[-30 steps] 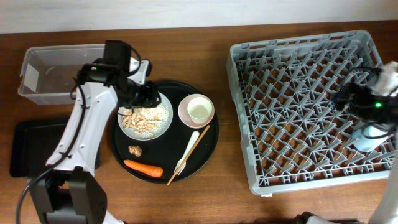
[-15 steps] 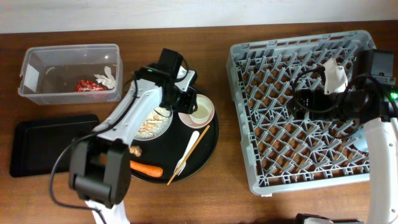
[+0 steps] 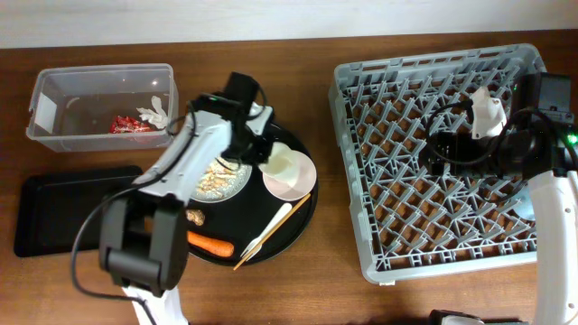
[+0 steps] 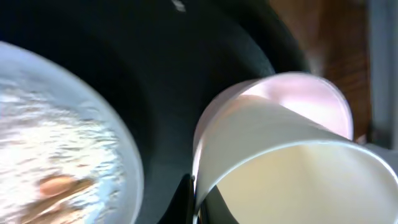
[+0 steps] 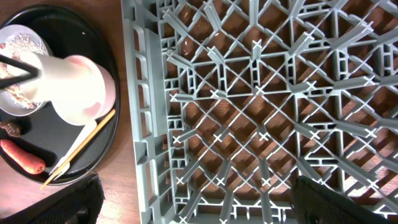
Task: Sort waste into correct bins and load items into the dishwasher rack
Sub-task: 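Grasp the pink-white cup with the left gripper and lift it, then hand the pink-white cup to the right gripper over the rack, then place the pink-white cup upside down in the rack with the right gripper, then reach the right gripper to the pink bowl and grasp its rim, then lift the pink bowl with the right gripper and carry it into the rack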
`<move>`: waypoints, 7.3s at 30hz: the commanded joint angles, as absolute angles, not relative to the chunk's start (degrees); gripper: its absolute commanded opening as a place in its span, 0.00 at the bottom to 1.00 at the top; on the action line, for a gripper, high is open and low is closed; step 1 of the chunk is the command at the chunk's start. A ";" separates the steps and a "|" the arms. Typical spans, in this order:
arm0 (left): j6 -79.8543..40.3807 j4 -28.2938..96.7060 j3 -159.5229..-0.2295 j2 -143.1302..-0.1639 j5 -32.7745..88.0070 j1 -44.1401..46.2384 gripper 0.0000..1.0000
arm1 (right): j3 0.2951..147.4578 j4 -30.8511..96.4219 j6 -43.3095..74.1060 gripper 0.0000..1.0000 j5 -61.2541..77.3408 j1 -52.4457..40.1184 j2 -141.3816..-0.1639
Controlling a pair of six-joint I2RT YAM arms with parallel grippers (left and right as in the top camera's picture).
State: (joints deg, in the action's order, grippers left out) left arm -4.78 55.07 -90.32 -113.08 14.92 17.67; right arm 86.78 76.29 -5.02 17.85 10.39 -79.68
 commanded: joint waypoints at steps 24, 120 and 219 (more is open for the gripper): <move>-7.51 46.26 -93.58 -103.26 79.75 14.70 0.00 | 87.33 71.00 -41.58 0.99 81.47 1.58 -88.62; -8.82 66.87 -93.58 -103.26 4.25 11.33 0.22 | 97.62 64.42 3.51 0.36 5.28 35.75 -107.15; -12.60 75.05 -93.58 -103.26 2.11 -2.52 0.40 | 101.54 61.69 15.09 0.04 8.29 -26.70 -122.08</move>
